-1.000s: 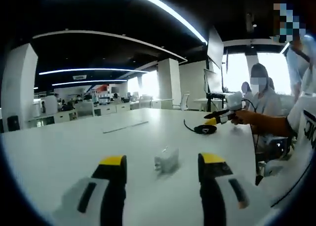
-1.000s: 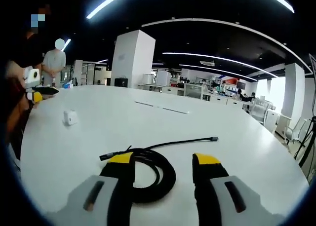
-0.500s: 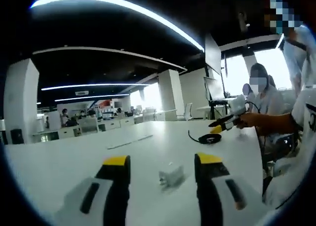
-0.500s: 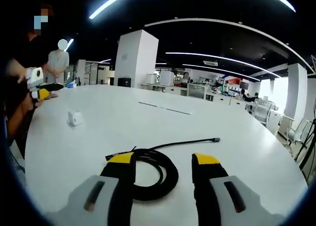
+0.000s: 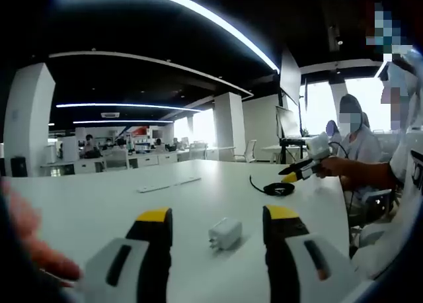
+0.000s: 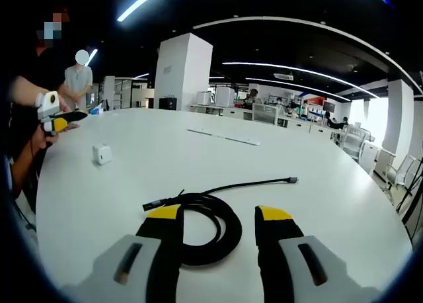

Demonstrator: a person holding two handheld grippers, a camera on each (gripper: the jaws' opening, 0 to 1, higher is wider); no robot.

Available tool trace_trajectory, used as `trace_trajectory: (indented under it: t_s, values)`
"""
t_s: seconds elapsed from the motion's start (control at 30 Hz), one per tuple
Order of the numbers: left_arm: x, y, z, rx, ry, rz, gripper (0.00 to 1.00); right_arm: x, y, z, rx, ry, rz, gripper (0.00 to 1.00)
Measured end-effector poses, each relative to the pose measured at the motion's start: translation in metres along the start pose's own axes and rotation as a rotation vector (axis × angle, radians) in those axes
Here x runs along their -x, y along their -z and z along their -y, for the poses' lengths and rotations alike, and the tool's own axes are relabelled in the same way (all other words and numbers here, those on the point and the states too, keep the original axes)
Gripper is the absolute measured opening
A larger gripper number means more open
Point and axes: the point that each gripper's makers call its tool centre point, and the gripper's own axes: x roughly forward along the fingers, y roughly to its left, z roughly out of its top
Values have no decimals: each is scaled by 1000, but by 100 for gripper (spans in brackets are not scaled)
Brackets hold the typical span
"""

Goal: Plug the desk Type‑C cable into the charger adapter.

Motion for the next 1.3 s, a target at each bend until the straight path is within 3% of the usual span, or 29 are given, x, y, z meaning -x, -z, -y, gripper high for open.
trace_trajectory:
  t_s: [0.4,0.77,0.8,0.93,1.0,1.3]
  values:
    - [-4,5,-1,21,-4,-6,55,1,2,0,-3,-5,2,44]
    - [-5,-3,0,27,-11,22,55,1,-1,1,-13,-11,24,44]
    - [-6,4,-2,-9,-27,-25,60,0,-1,1,-15,-11,26,44]
    - [-11,12,-2,-19,-34,-51,90,-2,-2,0,-19,-13,31,44]
    - [-12,14,-1,-25,-30,-53,100,-3,-2,-1,-20,-16,31,44]
    - [-15,19,5,-81,-10,-77,100,-1,-5,-3,-25,-28,39,44]
